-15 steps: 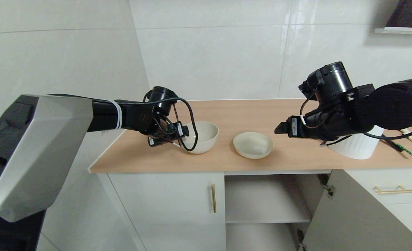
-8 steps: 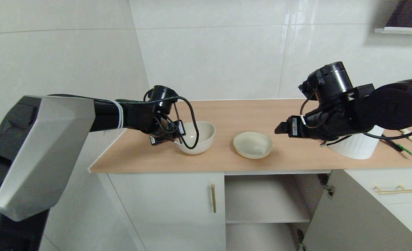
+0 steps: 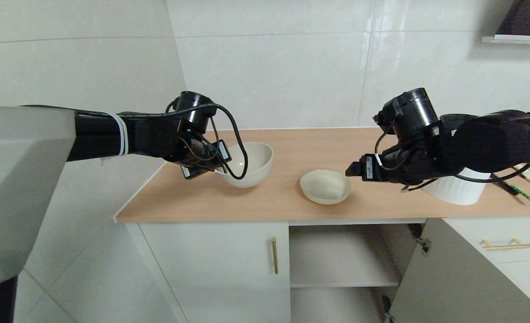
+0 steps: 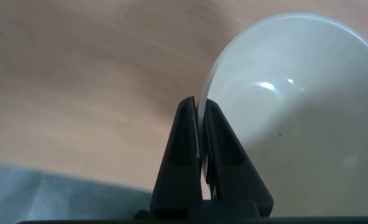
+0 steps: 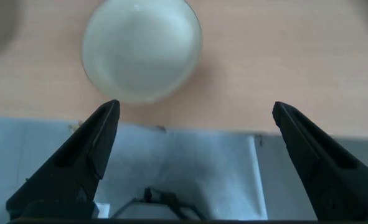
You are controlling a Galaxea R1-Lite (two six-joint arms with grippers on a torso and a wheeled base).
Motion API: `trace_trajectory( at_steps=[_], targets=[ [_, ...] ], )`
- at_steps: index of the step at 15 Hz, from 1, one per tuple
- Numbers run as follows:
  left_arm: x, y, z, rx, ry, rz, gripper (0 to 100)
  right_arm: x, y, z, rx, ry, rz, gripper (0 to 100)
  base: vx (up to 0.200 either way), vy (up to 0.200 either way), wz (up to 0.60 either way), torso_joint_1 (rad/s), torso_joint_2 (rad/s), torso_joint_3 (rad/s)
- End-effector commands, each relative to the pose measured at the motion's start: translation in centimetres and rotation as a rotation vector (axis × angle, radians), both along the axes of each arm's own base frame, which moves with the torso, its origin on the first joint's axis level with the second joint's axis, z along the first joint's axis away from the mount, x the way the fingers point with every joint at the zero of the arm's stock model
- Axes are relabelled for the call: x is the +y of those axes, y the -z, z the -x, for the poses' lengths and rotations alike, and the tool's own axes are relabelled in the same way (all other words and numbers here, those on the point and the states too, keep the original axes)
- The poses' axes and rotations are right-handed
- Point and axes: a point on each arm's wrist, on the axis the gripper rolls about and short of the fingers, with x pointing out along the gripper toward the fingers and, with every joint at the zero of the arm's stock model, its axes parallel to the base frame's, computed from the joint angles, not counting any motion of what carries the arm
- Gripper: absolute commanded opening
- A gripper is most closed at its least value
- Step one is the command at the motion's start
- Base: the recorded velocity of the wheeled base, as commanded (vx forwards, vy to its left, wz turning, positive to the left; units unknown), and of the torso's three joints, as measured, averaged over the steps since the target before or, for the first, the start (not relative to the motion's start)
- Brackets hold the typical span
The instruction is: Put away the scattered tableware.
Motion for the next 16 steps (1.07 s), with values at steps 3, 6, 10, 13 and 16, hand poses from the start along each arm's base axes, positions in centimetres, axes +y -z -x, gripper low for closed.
trace_trajectory(
  at_steps=[3, 6, 10, 13, 16],
  targets=[
    [0.6, -3.5, 3.3, -0.089, 0.031, 0.046, 0, 1.3, 3.6, -3.1, 0.014, 0.023, 0.028, 100, 0.0, 0.0, 0.0, 0.0, 0.0, 0.0],
    [0.7, -4.0, 4.9, -0.161, 0.098, 0.083, 0, 1.9, 6.1, -4.8, 0.045, 0.06, 0.071, 100, 0.0, 0.0, 0.0, 0.0, 0.0, 0.0],
    [0.7, -3.9, 5.2, -0.169, 0.108, 0.075, 0, 2.0, 7.7, -6.2, 0.06, 0.089, 0.08, 100, 0.0, 0.0, 0.0, 0.0, 0.0, 0.0],
    [0.5, -3.9, 5.2, -0.167, 0.115, 0.074, 0, 1.7, 8.3, -7.9, 0.043, 0.154, 0.051, 100, 0.0, 0.0, 0.0, 0.0, 0.0, 0.0],
    [0.5, -3.9, 5.2, -0.167, 0.117, 0.074, 0, 1.5, 8.2, -8.2, 0.035, 0.163, 0.045, 100, 0.0, 0.0, 0.0, 0.0, 0.0, 0.0]
  ],
)
